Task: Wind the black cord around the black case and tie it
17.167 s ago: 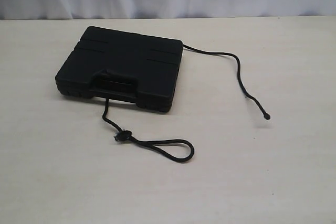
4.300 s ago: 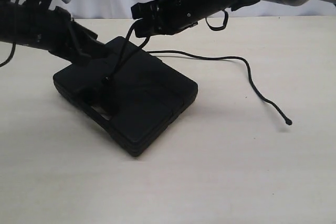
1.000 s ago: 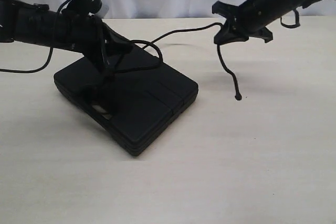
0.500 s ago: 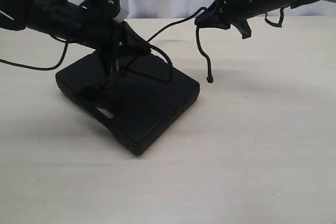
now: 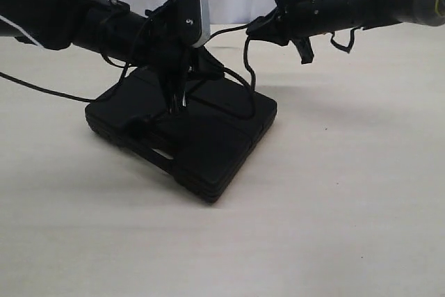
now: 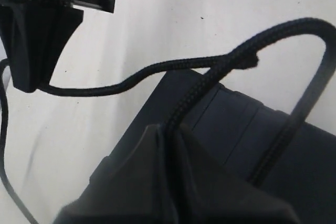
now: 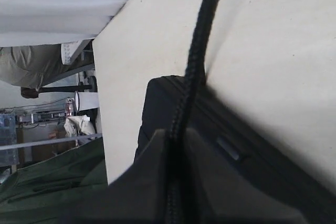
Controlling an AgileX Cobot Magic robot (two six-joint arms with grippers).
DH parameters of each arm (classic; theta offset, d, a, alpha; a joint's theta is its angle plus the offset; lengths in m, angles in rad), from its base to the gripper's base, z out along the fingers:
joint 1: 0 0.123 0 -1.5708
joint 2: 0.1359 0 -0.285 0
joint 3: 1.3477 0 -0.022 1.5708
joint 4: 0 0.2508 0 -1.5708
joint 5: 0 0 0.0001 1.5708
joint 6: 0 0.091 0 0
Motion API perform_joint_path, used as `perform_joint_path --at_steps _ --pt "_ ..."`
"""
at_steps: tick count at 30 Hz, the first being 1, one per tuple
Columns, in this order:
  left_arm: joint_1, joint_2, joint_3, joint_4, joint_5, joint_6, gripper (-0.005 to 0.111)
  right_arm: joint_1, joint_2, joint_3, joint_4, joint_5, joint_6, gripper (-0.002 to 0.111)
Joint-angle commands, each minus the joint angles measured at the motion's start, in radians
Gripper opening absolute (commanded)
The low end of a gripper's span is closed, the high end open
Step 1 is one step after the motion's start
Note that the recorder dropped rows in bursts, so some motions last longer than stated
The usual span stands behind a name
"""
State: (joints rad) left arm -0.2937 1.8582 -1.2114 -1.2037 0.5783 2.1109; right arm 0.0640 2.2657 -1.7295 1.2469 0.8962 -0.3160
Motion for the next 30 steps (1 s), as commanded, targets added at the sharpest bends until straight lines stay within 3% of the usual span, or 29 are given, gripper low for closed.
perform_joint_path --at_steps 1,7,15,22,30 --pt "-0.010 -0.003 -0.010 -0.019 -0.024 0.032 0.000 0.040 0.001 -0.002 0.046 -0.005 -0.011 0.004" --pt "-0.010 -0.003 -0.010 -0.019 -0.060 0.032 0.000 0.062 0.001 -0.002 0.071 0.039 -0.012 0.004" --pt "-0.010 -0.003 -0.010 -0.068 -0.258 0.032 0.000 0.062 0.001 -0.002 0.071 0.200 -0.115 0.004" --pt "-0.010 -0.001 -0.010 -0.068 -0.297 0.032 0.000 0.062 -0.001 -0.002 0.061 0.325 -0.240 0.005" --pt "-0.010 0.009 -0.010 -0.065 -0.323 0.032 0.000 0.062 -0.001 -0.002 -0.004 0.325 -0.300 0.005"
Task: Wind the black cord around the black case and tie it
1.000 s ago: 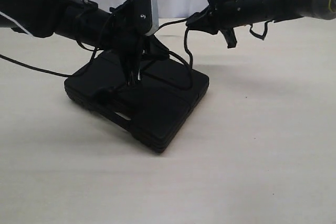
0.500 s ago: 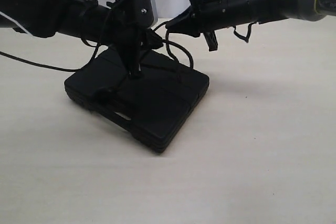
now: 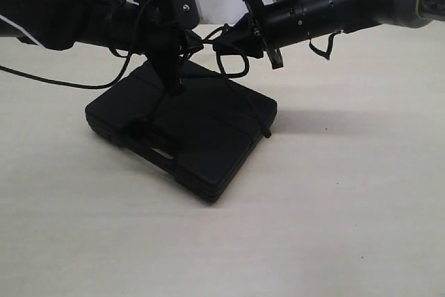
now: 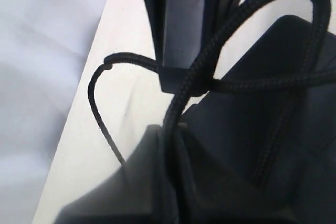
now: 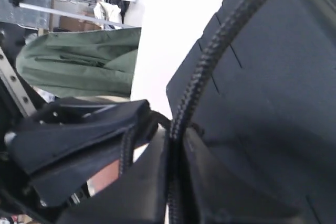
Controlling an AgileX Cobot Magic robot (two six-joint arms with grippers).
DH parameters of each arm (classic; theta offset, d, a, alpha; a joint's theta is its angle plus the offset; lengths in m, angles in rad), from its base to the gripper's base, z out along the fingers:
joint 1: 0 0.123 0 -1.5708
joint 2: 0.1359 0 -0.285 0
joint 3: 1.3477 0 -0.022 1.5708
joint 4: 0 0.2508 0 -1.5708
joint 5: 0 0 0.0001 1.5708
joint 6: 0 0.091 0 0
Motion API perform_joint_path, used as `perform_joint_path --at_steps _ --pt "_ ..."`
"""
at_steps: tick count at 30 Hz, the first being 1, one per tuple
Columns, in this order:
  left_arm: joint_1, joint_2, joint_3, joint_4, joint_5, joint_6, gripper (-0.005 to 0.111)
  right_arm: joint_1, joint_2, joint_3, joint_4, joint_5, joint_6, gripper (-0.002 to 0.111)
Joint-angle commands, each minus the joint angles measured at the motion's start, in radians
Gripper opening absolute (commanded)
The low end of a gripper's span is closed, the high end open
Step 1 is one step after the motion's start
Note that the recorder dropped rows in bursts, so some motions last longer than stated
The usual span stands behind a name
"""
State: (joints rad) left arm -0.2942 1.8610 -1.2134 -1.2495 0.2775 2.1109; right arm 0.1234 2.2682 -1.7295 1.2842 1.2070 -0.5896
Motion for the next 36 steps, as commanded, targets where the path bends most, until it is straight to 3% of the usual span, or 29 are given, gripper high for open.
perform_joint_path --at_steps 1,7,16,29,36 --pt "-0.010 0.013 -0.008 -0.020 -0.033 0.032 0.000 0.003 -0.003 -0.002 -0.048 0.014 -0.027 0.005" --pt "-0.010 0.066 -0.008 -0.020 -0.084 0.032 0.000 0.003 -0.003 -0.002 -0.073 0.014 -0.047 0.007" --pt "-0.010 0.090 -0.008 -0.020 -0.106 0.032 0.000 0.001 -0.003 -0.002 -0.081 0.014 -0.046 0.050" --pt "-0.010 0.099 -0.008 -0.023 -0.060 0.032 0.000 0.001 -0.024 -0.002 -0.175 0.014 -0.001 0.055" --pt "-0.010 0.102 -0.008 -0.019 -0.046 0.032 0.000 0.001 -0.030 -0.002 -0.190 0.014 0.003 0.085"
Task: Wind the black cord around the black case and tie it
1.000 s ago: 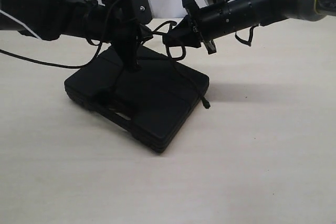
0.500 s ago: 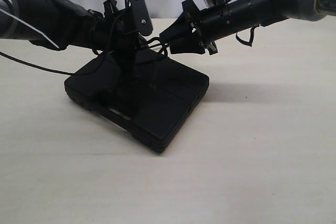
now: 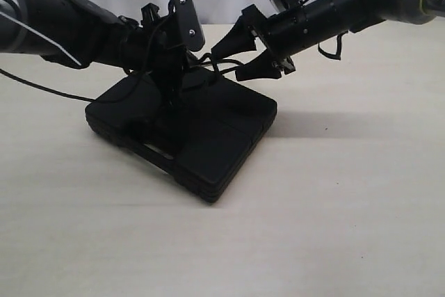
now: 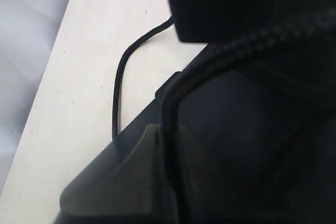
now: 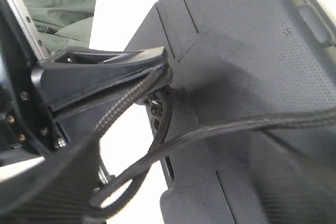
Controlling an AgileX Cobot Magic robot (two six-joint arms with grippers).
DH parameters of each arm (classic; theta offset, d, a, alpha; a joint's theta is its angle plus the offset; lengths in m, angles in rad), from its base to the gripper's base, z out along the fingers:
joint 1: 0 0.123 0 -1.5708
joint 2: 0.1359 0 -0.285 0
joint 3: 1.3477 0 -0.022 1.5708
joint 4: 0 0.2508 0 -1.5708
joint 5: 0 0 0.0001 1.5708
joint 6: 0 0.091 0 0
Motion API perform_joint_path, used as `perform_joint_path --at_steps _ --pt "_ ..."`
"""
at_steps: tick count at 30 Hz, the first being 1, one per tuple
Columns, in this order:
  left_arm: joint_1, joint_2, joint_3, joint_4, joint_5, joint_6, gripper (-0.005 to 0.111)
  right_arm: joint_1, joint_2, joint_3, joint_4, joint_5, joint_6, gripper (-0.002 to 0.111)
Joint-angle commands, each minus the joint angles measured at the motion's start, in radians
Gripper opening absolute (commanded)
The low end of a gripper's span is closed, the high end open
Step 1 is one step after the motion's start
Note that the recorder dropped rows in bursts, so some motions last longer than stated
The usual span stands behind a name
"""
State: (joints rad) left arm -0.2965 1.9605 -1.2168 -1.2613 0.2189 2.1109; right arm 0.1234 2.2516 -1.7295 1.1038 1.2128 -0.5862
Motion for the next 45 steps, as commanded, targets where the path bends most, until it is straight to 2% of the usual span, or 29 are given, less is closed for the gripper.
perform_joint_path --at_steps 1,4,11,16,22,27,30,36,40,45 --pt "-0.007 0.002 -0.005 -0.007 0.012 0.032 0.000 0.001 -0.013 -0.002 -0.009 0.008 0.015 0.086" --pt "-0.007 0.002 -0.005 -0.007 0.028 0.032 0.000 -0.017 -0.013 -0.009 -0.002 0.008 0.086 0.086" --pt "-0.007 0.006 -0.005 -0.007 0.060 0.032 0.000 -0.060 -0.046 -0.023 -0.002 0.008 0.086 0.086" --pt "-0.007 0.036 -0.005 -0.007 0.059 0.032 0.000 -0.044 -0.066 0.001 -0.082 0.008 0.086 0.086" --pt "-0.007 0.063 -0.005 -0.007 0.056 0.032 0.000 -0.033 -0.077 0.033 -0.084 0.008 0.086 0.086" --pt "-0.007 0.070 -0.005 -0.007 0.056 0.032 0.000 -0.021 -0.160 0.047 -0.217 0.008 0.099 0.086" --pt "-0.007 0.070 -0.005 -0.005 0.057 0.032 0.000 -0.005 -0.227 0.107 -0.289 0.008 0.129 0.086" --pt "-0.007 0.070 -0.005 -0.007 0.052 0.032 0.000 0.008 -0.333 0.300 -0.298 0.008 0.160 0.086" --pt "-0.007 0.070 -0.005 -0.007 0.052 0.032 0.000 0.034 -0.368 0.445 -0.248 0.008 0.159 0.086" --pt "-0.007 0.070 -0.005 -0.007 0.052 0.032 0.000 0.077 -0.353 0.511 -0.134 -0.069 0.096 0.086"
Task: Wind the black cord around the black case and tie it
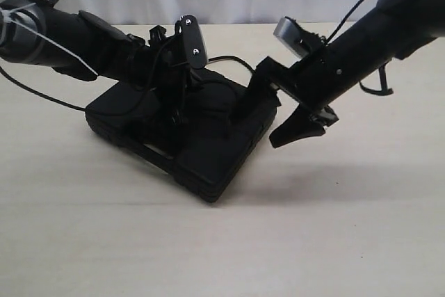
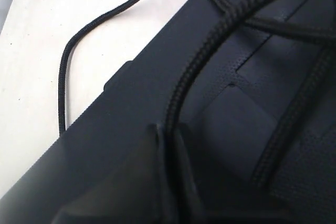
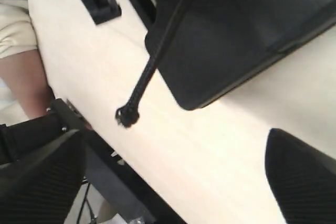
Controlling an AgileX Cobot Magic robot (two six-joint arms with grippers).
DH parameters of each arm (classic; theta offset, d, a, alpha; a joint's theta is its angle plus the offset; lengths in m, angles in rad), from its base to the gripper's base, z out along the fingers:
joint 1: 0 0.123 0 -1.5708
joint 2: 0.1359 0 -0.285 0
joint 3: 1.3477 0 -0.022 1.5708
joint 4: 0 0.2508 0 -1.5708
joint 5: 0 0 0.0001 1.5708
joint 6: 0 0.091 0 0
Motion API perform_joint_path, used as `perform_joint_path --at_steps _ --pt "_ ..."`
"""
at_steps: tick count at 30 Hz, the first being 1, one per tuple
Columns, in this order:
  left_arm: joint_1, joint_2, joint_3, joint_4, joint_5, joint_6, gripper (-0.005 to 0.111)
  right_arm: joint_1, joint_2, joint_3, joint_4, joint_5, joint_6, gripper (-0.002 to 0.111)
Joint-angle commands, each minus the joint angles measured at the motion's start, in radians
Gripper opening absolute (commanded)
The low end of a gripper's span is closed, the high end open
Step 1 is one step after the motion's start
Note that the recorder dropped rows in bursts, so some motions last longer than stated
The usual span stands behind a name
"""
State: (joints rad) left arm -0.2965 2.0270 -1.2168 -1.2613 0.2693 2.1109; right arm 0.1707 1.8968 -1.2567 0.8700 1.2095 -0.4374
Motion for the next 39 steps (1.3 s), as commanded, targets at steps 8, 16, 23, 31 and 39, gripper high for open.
perform_joint_path --at_steps 8,16,23,31,39 --pt "-0.007 0.003 -0.005 -0.007 0.004 0.032 0.000 0.040 0.066 0.038 0.277 -0.099 -0.176 0.075" --pt "-0.007 0.003 -0.005 -0.007 0.005 0.032 0.000 0.040 0.114 0.038 0.293 -0.101 -0.205 0.016" --pt "-0.007 -0.007 -0.005 -0.007 0.005 0.026 0.021 0.040 0.055 0.038 0.296 -0.072 -0.253 0.004" --pt "-0.007 -0.185 0.009 0.147 -0.021 -0.546 0.058 -0.012 -0.150 -0.027 0.291 -0.107 -0.254 0.004" --pt "0.019 -0.280 -0.037 1.109 0.411 -1.732 0.058 -0.043 -0.175 -0.091 0.289 -0.201 -0.254 0.004"
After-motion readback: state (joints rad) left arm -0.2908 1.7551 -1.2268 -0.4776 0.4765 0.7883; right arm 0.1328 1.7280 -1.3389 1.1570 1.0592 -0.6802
